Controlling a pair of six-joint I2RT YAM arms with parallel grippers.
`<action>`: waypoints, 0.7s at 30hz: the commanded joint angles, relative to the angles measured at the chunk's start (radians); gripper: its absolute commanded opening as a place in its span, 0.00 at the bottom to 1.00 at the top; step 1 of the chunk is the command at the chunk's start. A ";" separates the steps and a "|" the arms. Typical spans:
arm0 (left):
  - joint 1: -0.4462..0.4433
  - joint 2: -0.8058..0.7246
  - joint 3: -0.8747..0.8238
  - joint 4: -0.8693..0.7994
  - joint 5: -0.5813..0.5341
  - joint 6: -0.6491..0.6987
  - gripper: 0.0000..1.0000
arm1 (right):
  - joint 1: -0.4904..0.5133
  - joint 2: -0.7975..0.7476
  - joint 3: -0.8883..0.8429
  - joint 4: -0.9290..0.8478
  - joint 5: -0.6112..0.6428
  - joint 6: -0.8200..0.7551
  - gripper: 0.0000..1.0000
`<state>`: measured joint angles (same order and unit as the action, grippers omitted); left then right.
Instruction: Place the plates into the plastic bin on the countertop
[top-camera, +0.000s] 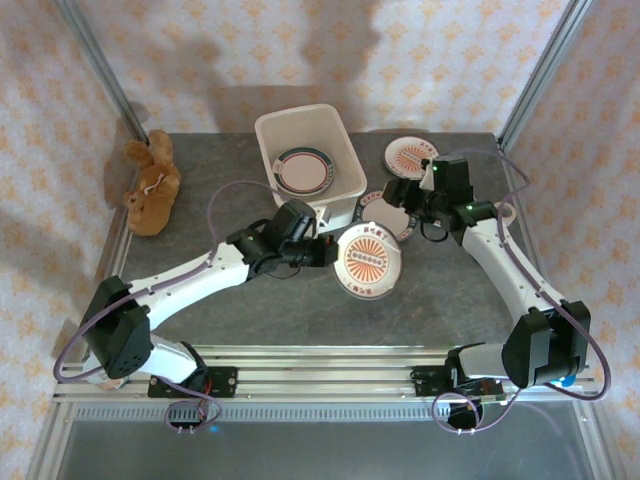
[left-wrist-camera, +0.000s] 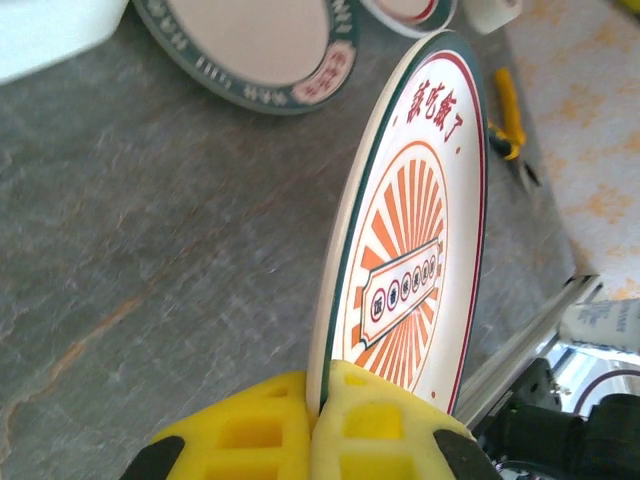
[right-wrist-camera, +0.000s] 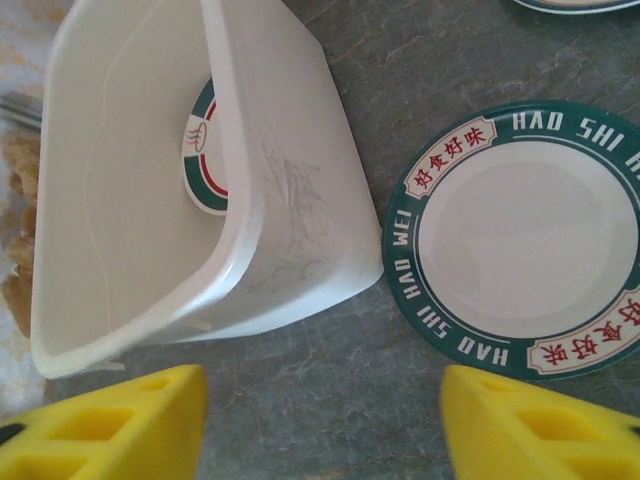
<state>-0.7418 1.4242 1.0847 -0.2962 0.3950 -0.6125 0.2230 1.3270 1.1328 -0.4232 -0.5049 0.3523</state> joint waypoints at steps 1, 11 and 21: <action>-0.001 -0.059 0.082 -0.034 -0.056 0.054 0.00 | 0.003 -0.036 0.070 -0.082 0.003 -0.075 0.71; 0.078 -0.134 0.149 -0.013 -0.075 0.118 0.00 | -0.019 -0.104 0.214 -0.296 -0.001 -0.241 0.78; 0.162 -0.126 0.201 0.013 0.021 0.114 0.00 | -0.031 -0.111 0.182 -0.313 -0.188 -0.309 0.74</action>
<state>-0.5945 1.3151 1.2308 -0.3286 0.3679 -0.5140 0.1955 1.2167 1.3270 -0.7124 -0.6468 0.0841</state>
